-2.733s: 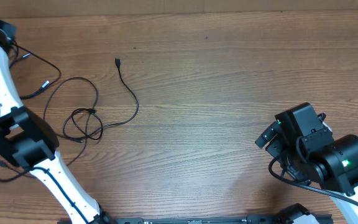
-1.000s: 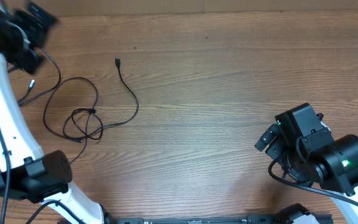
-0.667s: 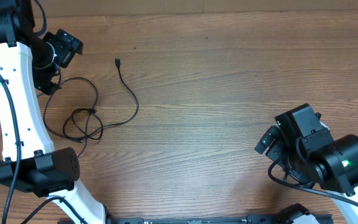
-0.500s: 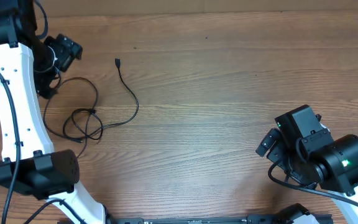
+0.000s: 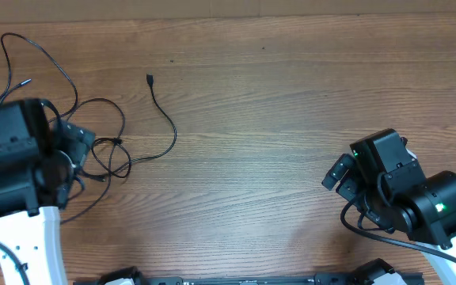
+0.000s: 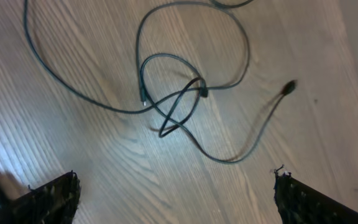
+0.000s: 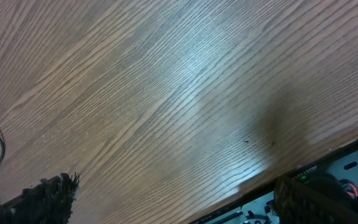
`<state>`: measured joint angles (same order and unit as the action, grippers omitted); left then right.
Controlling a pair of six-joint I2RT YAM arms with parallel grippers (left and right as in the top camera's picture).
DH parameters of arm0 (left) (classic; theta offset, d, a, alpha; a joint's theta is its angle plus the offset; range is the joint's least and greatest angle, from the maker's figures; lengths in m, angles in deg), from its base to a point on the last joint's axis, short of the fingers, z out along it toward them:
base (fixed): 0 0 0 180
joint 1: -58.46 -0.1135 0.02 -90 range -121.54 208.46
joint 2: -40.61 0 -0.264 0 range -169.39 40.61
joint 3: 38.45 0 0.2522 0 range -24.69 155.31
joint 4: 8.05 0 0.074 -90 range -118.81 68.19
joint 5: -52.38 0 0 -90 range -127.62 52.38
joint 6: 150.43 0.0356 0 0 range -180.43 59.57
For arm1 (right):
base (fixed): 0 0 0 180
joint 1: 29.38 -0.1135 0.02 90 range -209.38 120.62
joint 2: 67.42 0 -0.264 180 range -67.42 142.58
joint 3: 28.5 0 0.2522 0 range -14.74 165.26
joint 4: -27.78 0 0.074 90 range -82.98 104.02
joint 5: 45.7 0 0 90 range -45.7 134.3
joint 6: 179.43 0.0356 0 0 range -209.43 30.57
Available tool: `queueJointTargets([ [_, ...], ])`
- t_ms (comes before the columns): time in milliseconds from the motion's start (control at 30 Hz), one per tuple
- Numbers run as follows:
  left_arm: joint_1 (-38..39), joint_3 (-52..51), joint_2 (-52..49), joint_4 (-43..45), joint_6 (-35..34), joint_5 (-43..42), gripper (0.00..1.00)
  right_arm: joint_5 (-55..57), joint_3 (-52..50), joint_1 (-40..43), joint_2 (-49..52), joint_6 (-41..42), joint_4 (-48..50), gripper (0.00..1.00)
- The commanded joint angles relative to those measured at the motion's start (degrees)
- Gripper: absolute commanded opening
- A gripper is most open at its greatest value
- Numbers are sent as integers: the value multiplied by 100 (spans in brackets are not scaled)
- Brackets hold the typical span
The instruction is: Untangle cables
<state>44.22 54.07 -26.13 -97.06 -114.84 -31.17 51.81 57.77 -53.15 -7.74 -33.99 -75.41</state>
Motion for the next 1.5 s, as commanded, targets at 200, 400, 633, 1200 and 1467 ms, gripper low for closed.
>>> queueJointTargets([
  [200,2,-2575,-737,2105,-289,-468,96,35,-20,-28,-28,-26,-227,100],
  [400,2,-3042,-1473,3075,-498,-887,85,35,-20,-28,-28,-24,-223,100],
  [633,144,-3042,-2105,3639,-745,-1399,5,33,-20,-28,-28,-24,-234,100],
  [1200,426,387,-1904,6011,-673,-3556,4,-7,-20,-28,-28,-24,-306,100],
  [1467,859,872,-2017,5803,-428,-1550,4,-2,-20,-28,-28,-26,-197,100],
])
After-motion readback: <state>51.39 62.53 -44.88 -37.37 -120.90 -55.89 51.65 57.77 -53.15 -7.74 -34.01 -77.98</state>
